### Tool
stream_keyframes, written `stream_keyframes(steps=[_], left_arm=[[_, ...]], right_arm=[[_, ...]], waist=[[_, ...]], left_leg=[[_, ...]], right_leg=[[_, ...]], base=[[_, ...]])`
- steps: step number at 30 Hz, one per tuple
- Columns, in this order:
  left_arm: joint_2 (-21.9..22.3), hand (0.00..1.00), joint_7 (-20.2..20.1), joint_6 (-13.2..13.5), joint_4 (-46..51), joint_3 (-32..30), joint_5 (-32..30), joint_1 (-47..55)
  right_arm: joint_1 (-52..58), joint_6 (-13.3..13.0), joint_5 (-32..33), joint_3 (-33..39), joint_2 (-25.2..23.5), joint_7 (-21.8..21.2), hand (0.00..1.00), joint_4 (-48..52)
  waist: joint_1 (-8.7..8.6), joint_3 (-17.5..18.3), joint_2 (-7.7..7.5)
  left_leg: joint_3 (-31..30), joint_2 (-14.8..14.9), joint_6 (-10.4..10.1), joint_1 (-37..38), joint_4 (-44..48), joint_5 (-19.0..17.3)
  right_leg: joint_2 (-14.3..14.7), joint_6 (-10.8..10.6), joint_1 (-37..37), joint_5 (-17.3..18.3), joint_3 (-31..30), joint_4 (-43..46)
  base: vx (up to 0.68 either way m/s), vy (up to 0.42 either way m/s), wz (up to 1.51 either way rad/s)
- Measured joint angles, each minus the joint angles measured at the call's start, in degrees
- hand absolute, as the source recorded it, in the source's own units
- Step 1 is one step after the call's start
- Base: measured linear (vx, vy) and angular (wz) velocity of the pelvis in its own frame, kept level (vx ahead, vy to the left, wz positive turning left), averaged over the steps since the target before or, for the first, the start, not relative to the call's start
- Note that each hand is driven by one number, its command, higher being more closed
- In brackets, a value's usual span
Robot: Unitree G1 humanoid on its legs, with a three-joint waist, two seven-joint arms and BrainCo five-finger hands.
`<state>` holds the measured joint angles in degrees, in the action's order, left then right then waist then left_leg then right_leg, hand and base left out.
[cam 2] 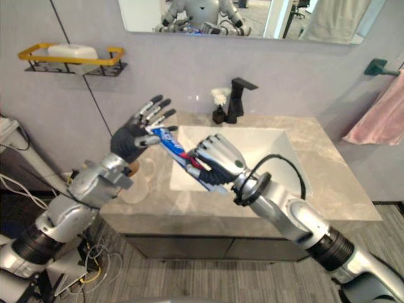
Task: Organize washtable
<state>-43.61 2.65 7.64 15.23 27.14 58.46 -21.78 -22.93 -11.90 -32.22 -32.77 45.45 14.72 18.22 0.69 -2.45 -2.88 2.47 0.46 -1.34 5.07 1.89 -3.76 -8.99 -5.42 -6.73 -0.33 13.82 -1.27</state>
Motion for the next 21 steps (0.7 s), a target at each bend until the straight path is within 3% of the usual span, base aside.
stream_keyframes(steps=[8, 21], left_arm=[[0.29, 0.00, 0.42, -0.48, -0.17, 0.25, -0.03, -0.87], [4.74, 0.00, 2.80, -0.47, -6.91, -0.33, -0.17, -4.22]], right_arm=[[-0.16, 0.36, -2.07, -0.51, -0.02, 0.17, 1.00, 0.08], [-0.15, 1.26, -4.13, -0.50, -1.23, 0.14, 1.00, 0.21]], waist=[[-0.03, -0.05, 0.08], [0.04, -0.06, 0.09]], left_leg=[[0.00, 0.00, 0.01, 0.10, -0.08, 0.04], [-0.03, -0.07, -0.04, 1.04, -2.04, 1.22]], right_leg=[[0.00, 0.00, -0.04, 0.00, 0.00, 0.03], [-0.01, 0.00, -0.04, 0.00, 0.02, 0.14]], base=[[0.00, 0.000, 0.00], [-0.01, -0.002, 0.00]])
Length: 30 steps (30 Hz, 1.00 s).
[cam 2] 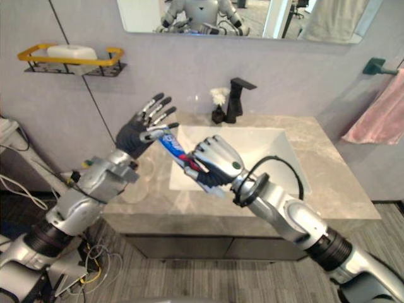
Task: Organize washtable
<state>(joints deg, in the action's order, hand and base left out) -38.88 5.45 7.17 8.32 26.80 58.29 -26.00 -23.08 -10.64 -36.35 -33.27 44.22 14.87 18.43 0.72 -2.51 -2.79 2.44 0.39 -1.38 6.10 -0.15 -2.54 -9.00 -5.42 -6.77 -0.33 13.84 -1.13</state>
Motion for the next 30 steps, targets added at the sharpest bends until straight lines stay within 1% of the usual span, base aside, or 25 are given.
stream_keyframes(steps=[4, 6, 11, 17, 21, 26, 30], left_arm=[[1.09, 0.00, 1.15, 0.06, -2.44, -1.13, -0.14, -0.60], [2.28, 0.00, 1.31, 0.09, -4.09, -2.88, -0.39, -0.81], [2.44, 0.00, 2.31, 0.11, -6.46, -3.80, -0.39, -2.71], [3.09, 0.00, 2.19, 0.09, -6.71, -4.56, -0.40, -2.70], [3.37, 0.00, 2.08, 0.00, -6.70, -4.47, -0.39, -2.66], [3.37, 0.00, 1.92, -0.06, -6.70, -4.46, -0.39, -2.43], [3.37, 0.00, 0.86, -0.17, -6.69, -4.45, -0.39, -1.93]], right_arm=[[0.00, -0.03, -0.29, 0.03, -0.30, 0.00, 1.00, 0.72], [0.01, -0.03, -0.32, 0.04, -0.33, 0.00, 1.00, 0.77], [0.03, -0.01, -0.36, 0.25, -0.99, 0.00, 1.00, 0.88], [0.03, 0.05, -1.11, 0.38, -1.12, 0.00, 1.00, 0.92], [0.03, 0.89, -2.50, 0.46, -1.12, -0.02, 1.00, 0.92], [0.03, 1.02, -2.61, 1.28, -1.12, -0.07, 1.00, 0.92], [0.03, 1.05, -2.80, 1.53, -1.12, -0.11, 1.00, 0.91]], waist=[[-0.04, -0.05, 0.08], [0.00, -0.07, 0.10], [0.02, -0.08, 0.12], [0.03, -0.09, 0.13], [0.02, -0.09, 0.13], [0.02, -0.10, 0.15], [0.00, -0.15, 0.23]], left_leg=[[0.05, 0.00, 0.00, 0.09, -0.08, 0.00], [0.06, 0.00, 0.00, 0.14, -0.14, 0.00], [0.08, 0.00, 0.00, 0.24, -0.33, 0.00], [0.15, -0.03, 0.09, 0.64, -1.06, 0.20], [0.09, -0.08, 0.09, 0.64, -1.08, 0.20], [0.07, -0.10, 0.09, 0.66, -1.07, 0.20], [0.07, -0.11, 0.10, 0.71, -1.07, 0.20]], right_leg=[[0.01, 0.00, 0.00, 0.00, -0.03, 0.00], [0.01, 0.00, 0.00, 0.00, -0.04, 0.00], [0.02, 0.00, 0.01, 0.00, -0.05, 0.00], [0.00, 0.00, 0.00, 0.00, -0.05, 0.00], [-0.05, 0.00, -0.02, 0.00, -0.02, 0.01], [-0.07, 0.00, -0.04, 0.00, -0.01, 0.05], [-0.08, -0.01, -0.07, 0.01, -0.01, 0.08]], base=[[0.00, 0.000, 0.00], [0.00, 0.000, 0.00], [0.00, 0.000, 0.00], [0.00, 0.000, 0.00], [0.00, 0.000, 0.00], [0.00, 0.000, 0.00], [0.00, 0.000, 0.00]])
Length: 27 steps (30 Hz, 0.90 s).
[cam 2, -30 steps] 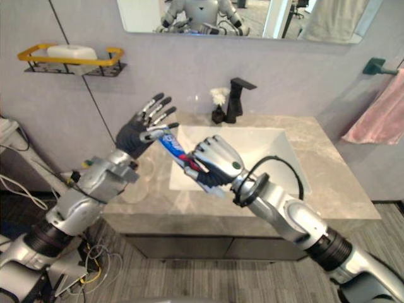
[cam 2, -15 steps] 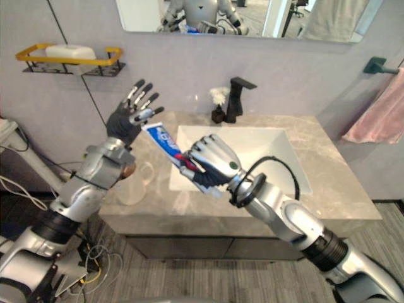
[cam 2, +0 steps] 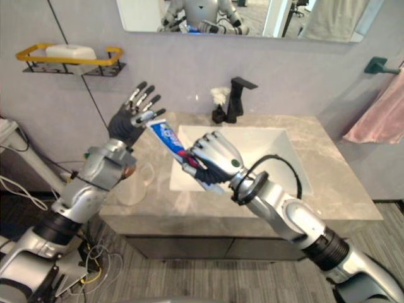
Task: Organize washtable
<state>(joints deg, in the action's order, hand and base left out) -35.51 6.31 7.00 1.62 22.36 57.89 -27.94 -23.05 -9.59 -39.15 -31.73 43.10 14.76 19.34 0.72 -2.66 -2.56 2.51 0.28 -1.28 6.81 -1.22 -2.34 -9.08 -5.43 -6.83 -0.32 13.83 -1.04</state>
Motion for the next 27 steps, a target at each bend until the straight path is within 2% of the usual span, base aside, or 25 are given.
stream_keyframes(steps=[23, 27], left_arm=[[-0.01, 0.00, -0.25, -0.19, 1.20, 0.17, 0.02, 0.61], [-0.03, 0.00, -1.25, -0.22, 3.13, 1.70, 0.13, 0.95]], right_arm=[[-1.96, 1.08, 0.02, 2.68, -1.05, -0.05, 1.00, -0.05], [-3.07, 1.06, 0.03, 2.65, -1.08, -0.05, 1.00, -0.22]], waist=[[-0.11, -0.16, 0.25], [-0.08, -0.17, 0.27]], left_leg=[[-0.21, -0.06, 0.11, 0.30, -0.01, 0.16], [-0.39, -0.08, 0.11, 0.87, -0.25, 0.17]], right_leg=[[-0.06, 0.00, -0.29, 0.00, 0.16, 0.18], [-0.06, 0.00, -0.85, 0.01, 0.30, 0.14]], base=[[0.00, 0.000, 0.00], [0.00, 0.000, 0.01]])
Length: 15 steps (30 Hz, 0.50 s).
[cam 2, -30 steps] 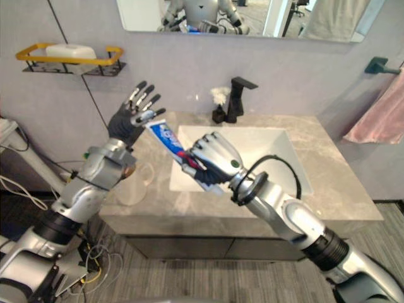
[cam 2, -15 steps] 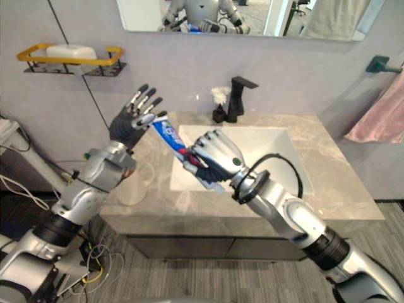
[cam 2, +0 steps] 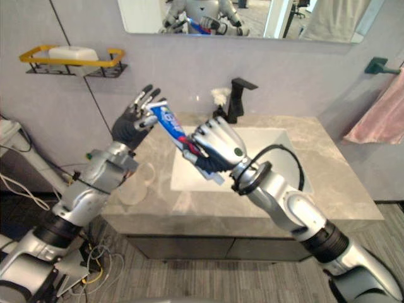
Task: Organize washtable
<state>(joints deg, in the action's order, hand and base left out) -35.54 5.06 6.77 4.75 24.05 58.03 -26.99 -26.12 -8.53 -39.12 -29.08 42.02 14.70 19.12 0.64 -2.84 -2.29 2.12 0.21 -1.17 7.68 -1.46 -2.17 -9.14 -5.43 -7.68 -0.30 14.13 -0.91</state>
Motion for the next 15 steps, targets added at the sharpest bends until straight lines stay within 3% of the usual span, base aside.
stream_keyframes(steps=[15], left_arm=[[-0.17, 0.00, -0.13, -0.09, 5.06, 3.54, 1.15, -0.14]], right_arm=[[-3.09, -0.05, 0.05, -1.20, 0.00, 0.00, 1.00, -2.27]], waist=[[-0.05, -0.08, 0.00]], left_leg=[[-0.41, -0.13, -0.06, 0.52, -1.82, 1.16]], right_leg=[[-0.03, -0.01, -0.03, 0.01, 0.39, -0.34]], base=[[-0.01, -0.004, 0.01]])
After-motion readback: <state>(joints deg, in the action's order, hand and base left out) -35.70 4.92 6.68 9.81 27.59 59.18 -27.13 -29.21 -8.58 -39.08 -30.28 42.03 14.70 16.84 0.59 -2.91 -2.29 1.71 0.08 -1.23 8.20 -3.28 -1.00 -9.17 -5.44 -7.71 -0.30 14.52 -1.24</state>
